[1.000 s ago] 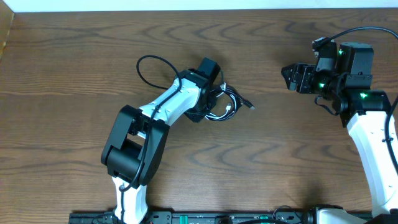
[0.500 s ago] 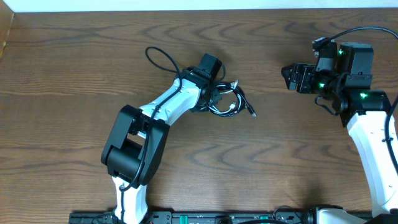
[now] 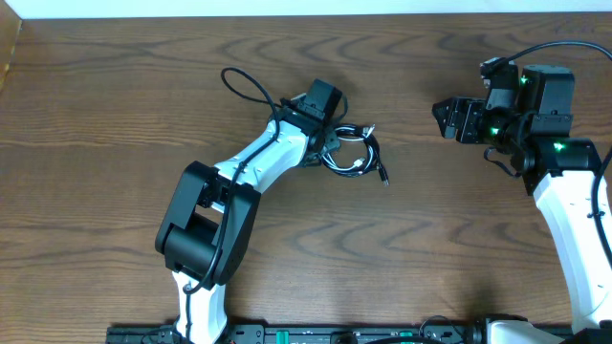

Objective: Untangle cables
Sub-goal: 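Grasp the black-and-white cable bundle with the left gripper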

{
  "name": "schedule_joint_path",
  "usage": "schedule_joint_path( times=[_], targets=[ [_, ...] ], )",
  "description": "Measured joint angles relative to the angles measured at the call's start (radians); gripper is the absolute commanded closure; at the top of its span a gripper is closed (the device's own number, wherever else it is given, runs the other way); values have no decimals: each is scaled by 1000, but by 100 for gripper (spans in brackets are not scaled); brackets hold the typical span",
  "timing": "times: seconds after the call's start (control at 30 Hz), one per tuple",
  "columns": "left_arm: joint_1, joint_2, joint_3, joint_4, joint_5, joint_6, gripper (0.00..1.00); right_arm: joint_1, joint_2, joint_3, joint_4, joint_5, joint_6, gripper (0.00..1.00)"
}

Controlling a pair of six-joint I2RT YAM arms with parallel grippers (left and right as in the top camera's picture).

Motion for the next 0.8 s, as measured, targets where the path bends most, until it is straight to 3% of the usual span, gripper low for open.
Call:
schedule_joint_path(
  times=[0.23,0.37,0.53,0.8],
  targets=[
    [0,0,0,57,-4,6,52,0,0,0,0,0,0,23],
    [0,0,0,60,-4,85,52,0,0,0,-1,0,0,23],
    [0,0,0,60,-4,168,65,0,0,0,-2,0,0,23],
    [0,0,-23,61,-8,164,66,0,0,0,-8,1,0,23]
  ],
)
